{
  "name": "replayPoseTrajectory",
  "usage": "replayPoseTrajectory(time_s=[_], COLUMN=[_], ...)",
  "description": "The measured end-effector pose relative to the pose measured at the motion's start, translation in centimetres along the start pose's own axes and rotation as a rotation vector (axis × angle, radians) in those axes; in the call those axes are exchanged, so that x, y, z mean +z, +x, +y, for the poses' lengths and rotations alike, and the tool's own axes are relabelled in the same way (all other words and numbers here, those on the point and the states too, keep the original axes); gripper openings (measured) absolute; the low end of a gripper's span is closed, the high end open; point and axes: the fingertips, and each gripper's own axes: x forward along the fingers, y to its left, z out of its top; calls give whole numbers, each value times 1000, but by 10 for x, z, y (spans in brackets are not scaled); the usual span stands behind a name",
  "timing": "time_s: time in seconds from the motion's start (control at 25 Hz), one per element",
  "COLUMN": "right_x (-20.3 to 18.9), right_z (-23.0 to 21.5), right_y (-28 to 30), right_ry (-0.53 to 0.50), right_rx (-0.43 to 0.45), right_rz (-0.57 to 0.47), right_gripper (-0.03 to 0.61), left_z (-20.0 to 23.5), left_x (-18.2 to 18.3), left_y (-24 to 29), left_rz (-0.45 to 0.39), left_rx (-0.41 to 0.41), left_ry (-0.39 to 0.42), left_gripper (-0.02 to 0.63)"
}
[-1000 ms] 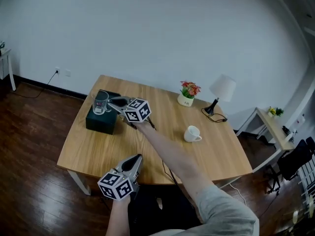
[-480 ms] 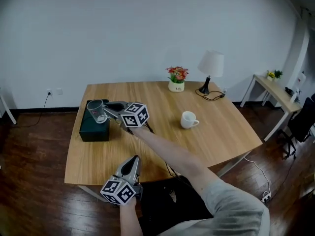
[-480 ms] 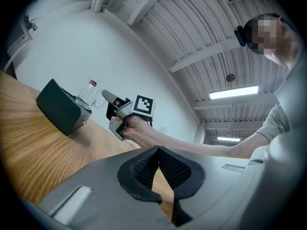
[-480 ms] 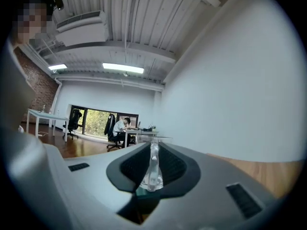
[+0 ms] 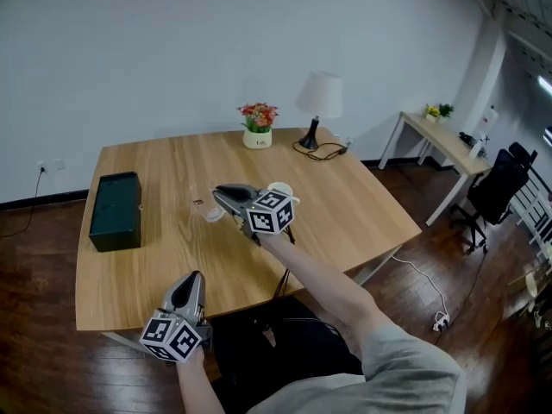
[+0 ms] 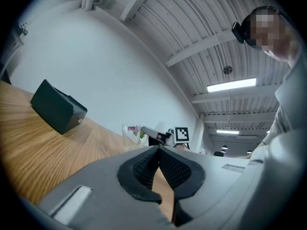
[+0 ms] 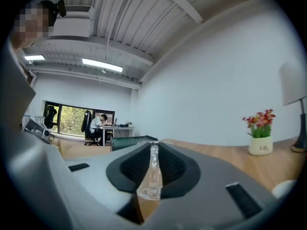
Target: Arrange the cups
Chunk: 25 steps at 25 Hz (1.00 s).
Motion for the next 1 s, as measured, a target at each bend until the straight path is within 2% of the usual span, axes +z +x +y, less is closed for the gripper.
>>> replayPoseTrajectory(time_s=[0.12,0.28,0.68,0.84,1.0], right_x=[-21,-33,-48,-68,-75], right_z=[-20,-32,-30,-35,-42], right_y=[-39,-73,-109,-98,-91], right_ry=[3,-2,-17,31,38], right_rx=[-66,-127,-178,-188,-226], right_rz=[27,8,-31,33,107], right_gripper=[67,67,68,67,77], left_z=[-4,-13,-25,-25,-31], left_x=[-3,-9,-26,-32,-40], left_y=[3,8,17,16,22], left_rz=[3,25,106,146,177], left_rx=[-10,-34,-31,-16,-11], left_ry=[4,25,155,223,299], left_gripper=[9,9,9,10,11])
